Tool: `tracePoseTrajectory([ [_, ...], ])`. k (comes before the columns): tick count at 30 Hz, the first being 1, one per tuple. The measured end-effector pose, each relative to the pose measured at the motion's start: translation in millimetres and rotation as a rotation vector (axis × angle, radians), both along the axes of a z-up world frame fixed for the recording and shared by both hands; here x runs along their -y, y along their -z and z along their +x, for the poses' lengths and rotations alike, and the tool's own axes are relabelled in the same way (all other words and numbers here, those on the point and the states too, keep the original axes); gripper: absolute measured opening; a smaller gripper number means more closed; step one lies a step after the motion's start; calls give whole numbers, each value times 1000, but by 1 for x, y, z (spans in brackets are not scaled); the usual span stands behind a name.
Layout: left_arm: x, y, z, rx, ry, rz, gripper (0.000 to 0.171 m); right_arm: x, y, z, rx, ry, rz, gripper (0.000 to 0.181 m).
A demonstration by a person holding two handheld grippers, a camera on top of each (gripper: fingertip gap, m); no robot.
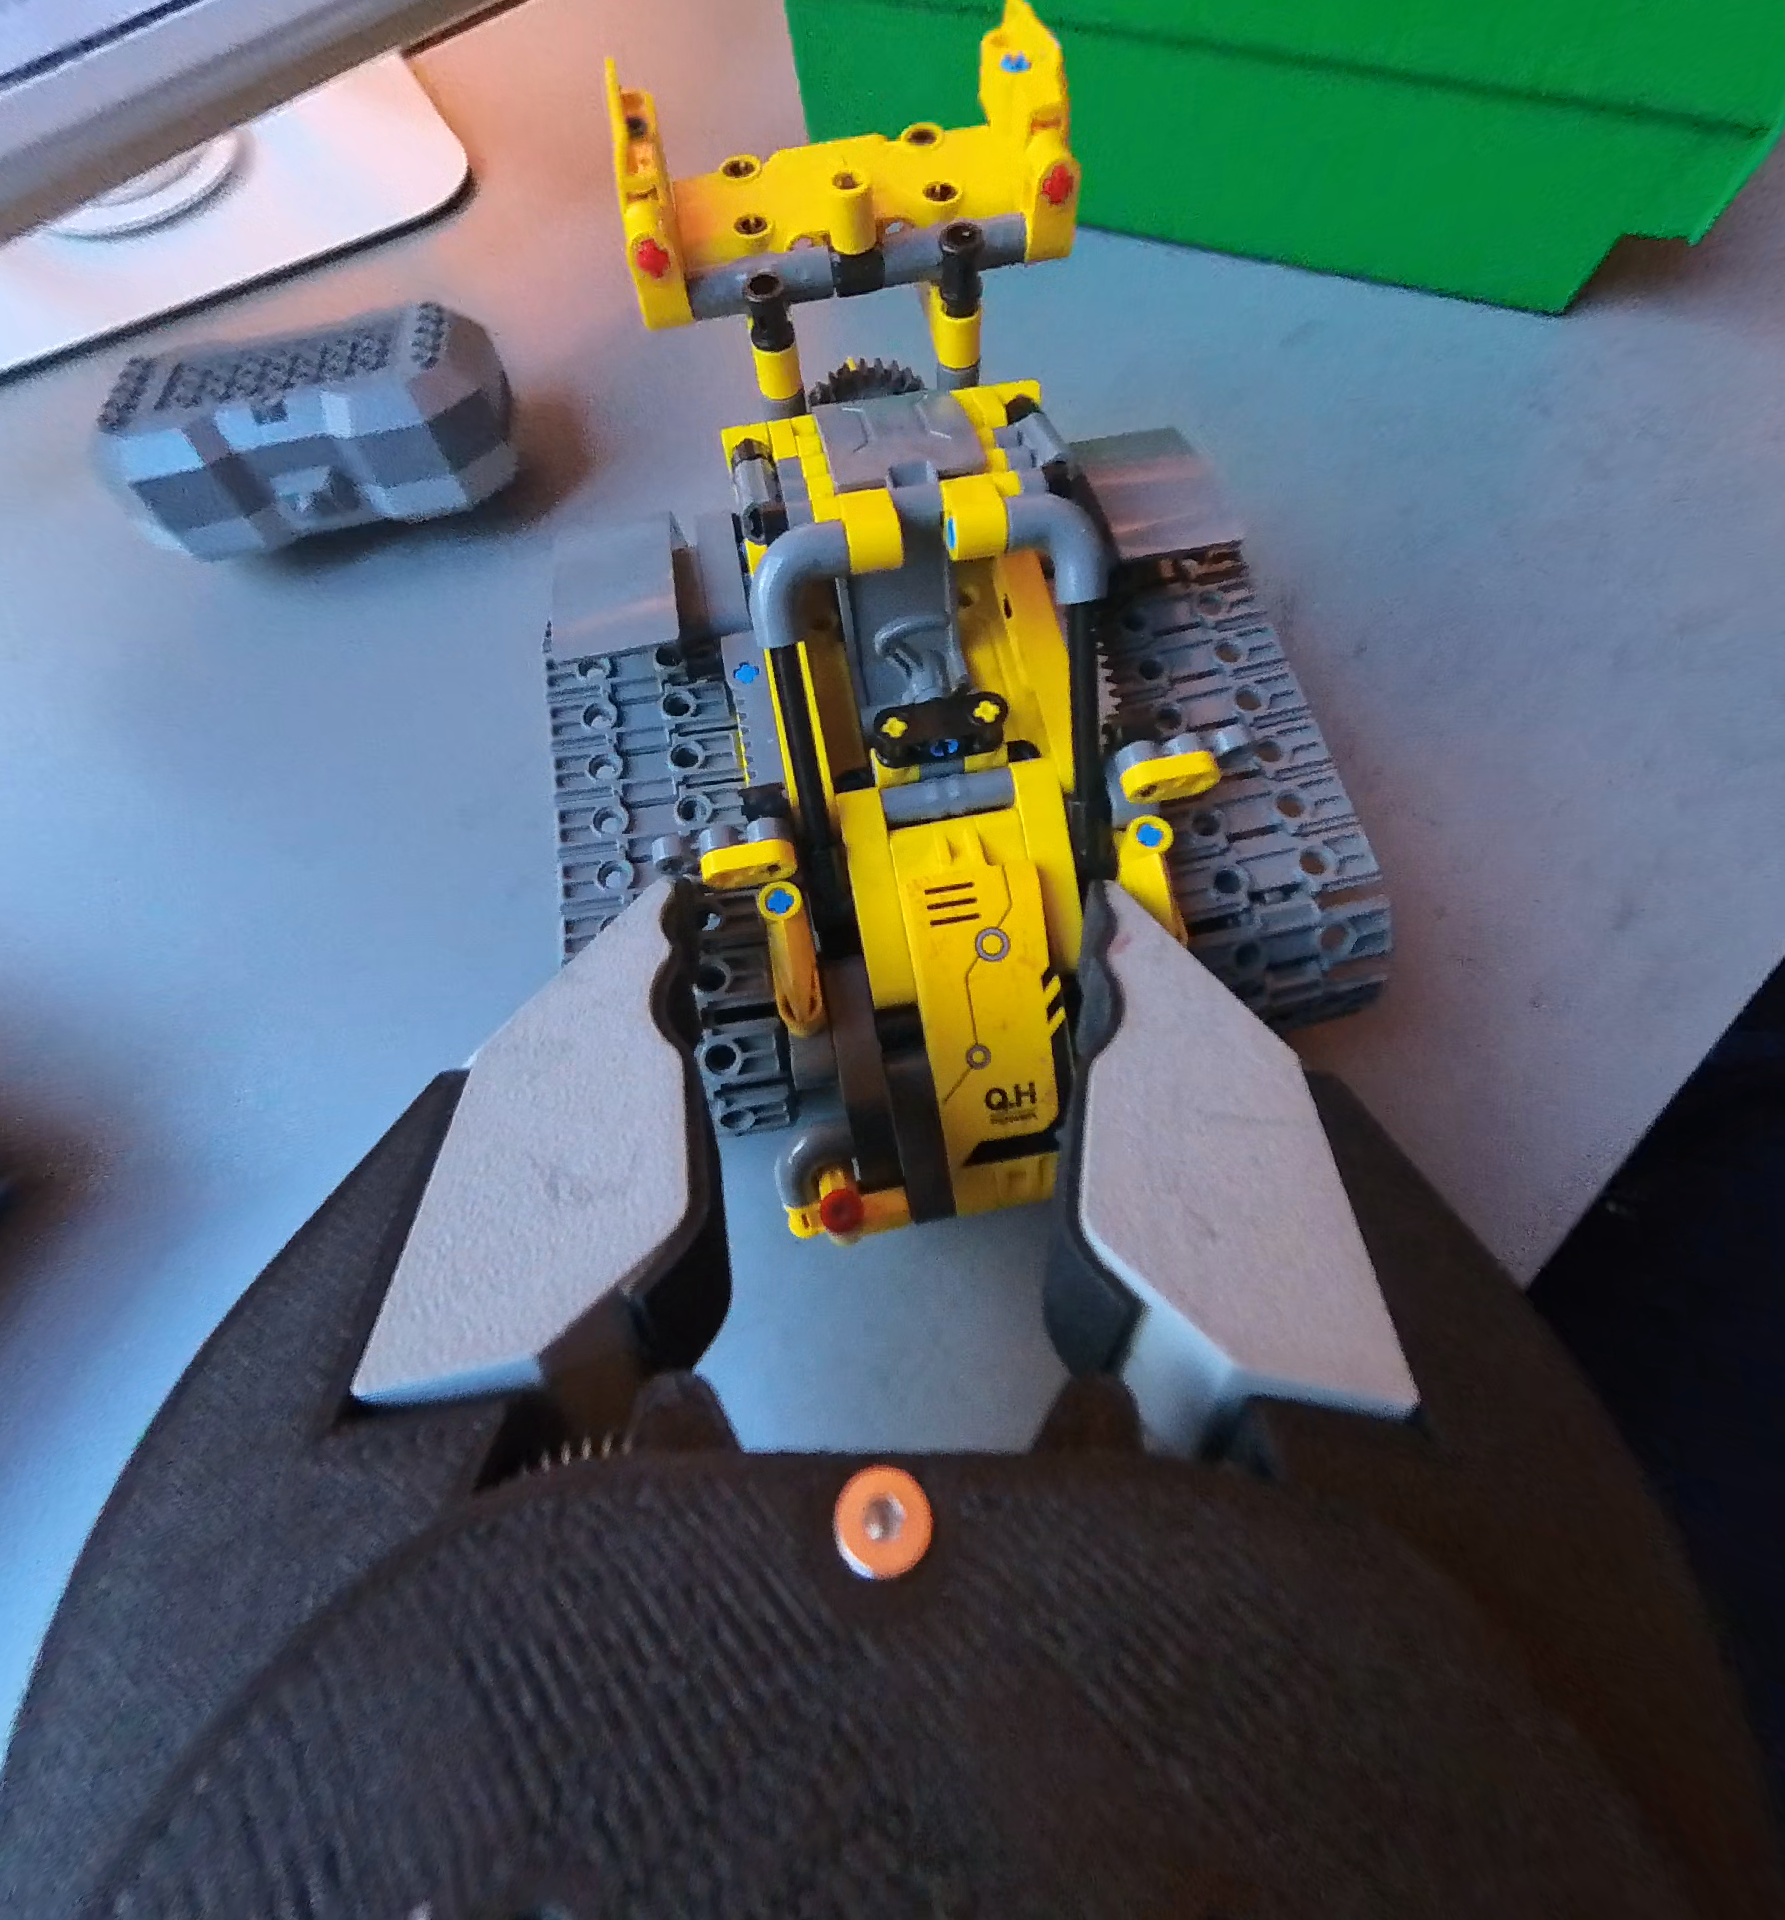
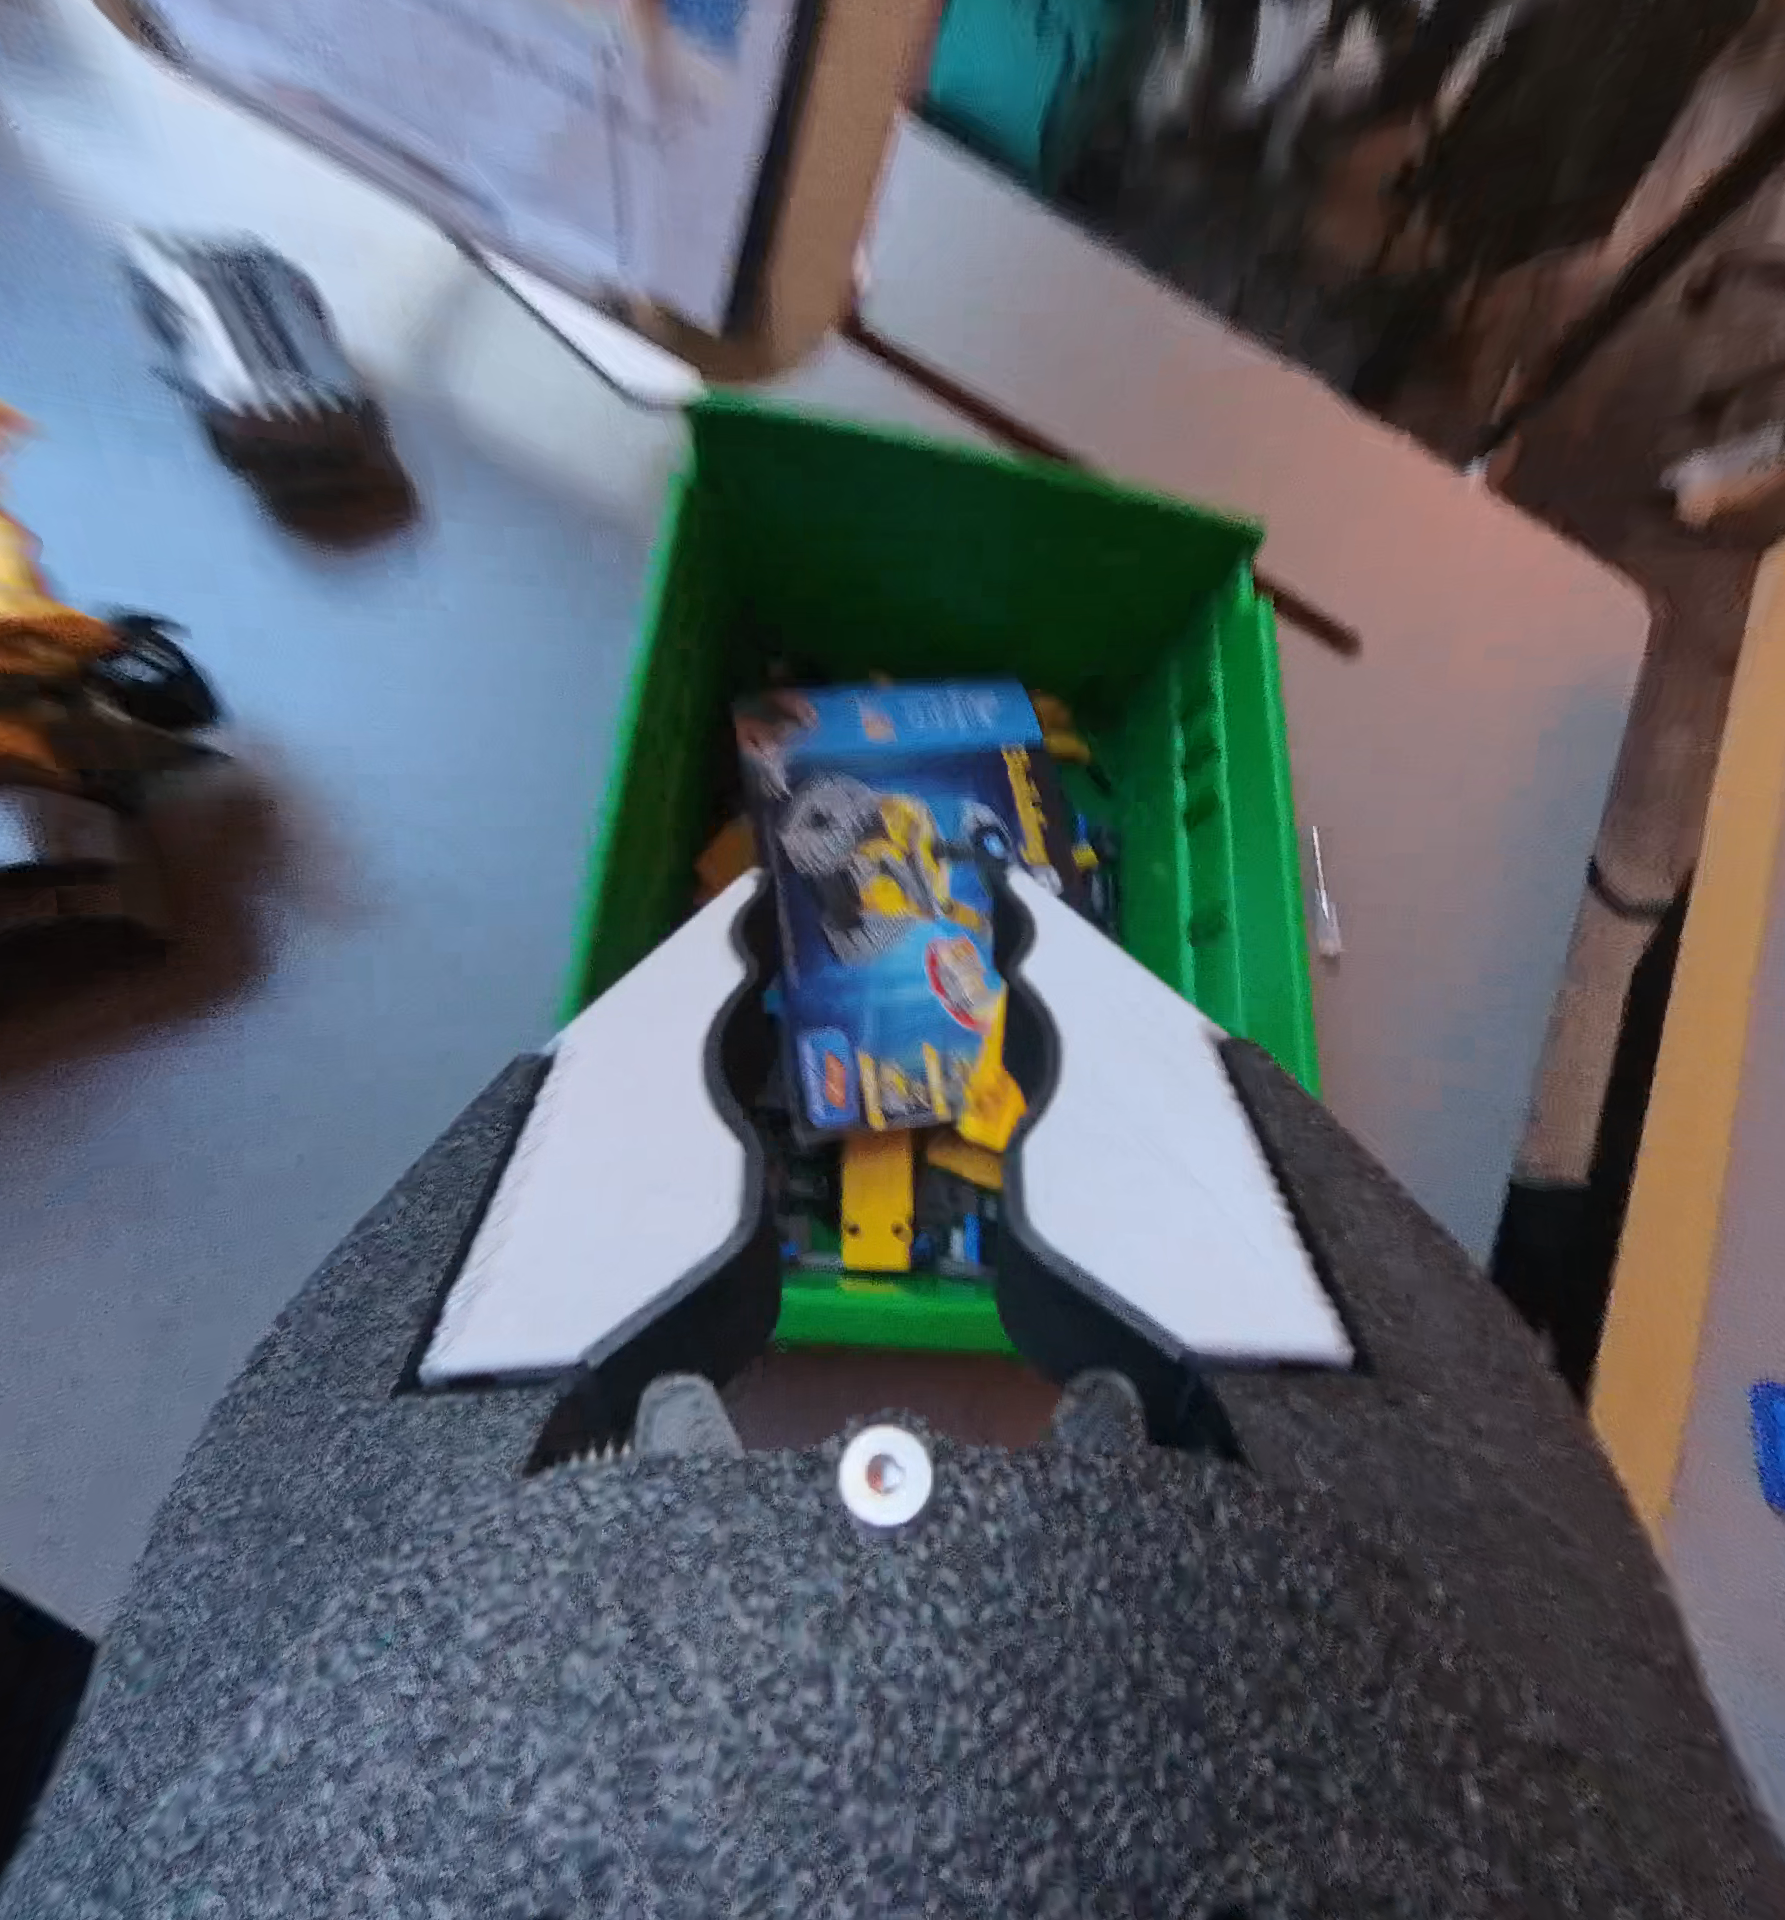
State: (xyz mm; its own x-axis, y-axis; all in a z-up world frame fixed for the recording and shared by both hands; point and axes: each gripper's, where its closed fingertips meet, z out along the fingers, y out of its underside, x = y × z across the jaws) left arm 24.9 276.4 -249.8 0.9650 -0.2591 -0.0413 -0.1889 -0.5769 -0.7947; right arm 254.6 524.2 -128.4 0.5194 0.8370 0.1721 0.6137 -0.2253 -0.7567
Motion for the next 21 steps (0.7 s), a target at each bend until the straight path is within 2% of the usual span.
tracePoseTrajectory([
  [2, -7, 0, 9, -9, -6, -1, 72, 28, -15, -19, -119, -79, -5, 38],
  [4, -8, 0, 13, -26, 1, -17, 71, 70, -12, -44, -223, -218, -115, 43],
  [6, -3, -1, 15, -23, 10, -44, 71, 118, 8, -68, -282, -377, -260, 49],
  [8, 7, -2, 8, -19, 1, -61, 72, 154, 43, -85, -252, -472, -354, 54],
  [10, 18, -5, -3, 1, -28, -50, 80, 163, 82, -97, -182, -468, -345, 54],
  [12, 26, -5, -16, 47, -60, -32, 77, 168, 105, -110, -176, -468, -363, 54],
  [15, 32, 4, -29, 112, -75, -57, 80, 171, 117, -134, -221, -499, -415, 61],
  [17, 32, 10, -23, 179, -41, -66, 78, 171, 124, -146, -219, -543, -438, 57],
  [18, 32, 13, -17, 211, -19, -76, 79, 177, 128, -151, -212, -586, -467, 48],
  [20, 29, 16, -13, 222, 6, -53, 91, 183, 129, -160, -231, -625, -496, 46],
  [21, 27, 15, -15, 227, 18, -34, 91, 183, 129, -162, -233, -623, -487, 47],
])
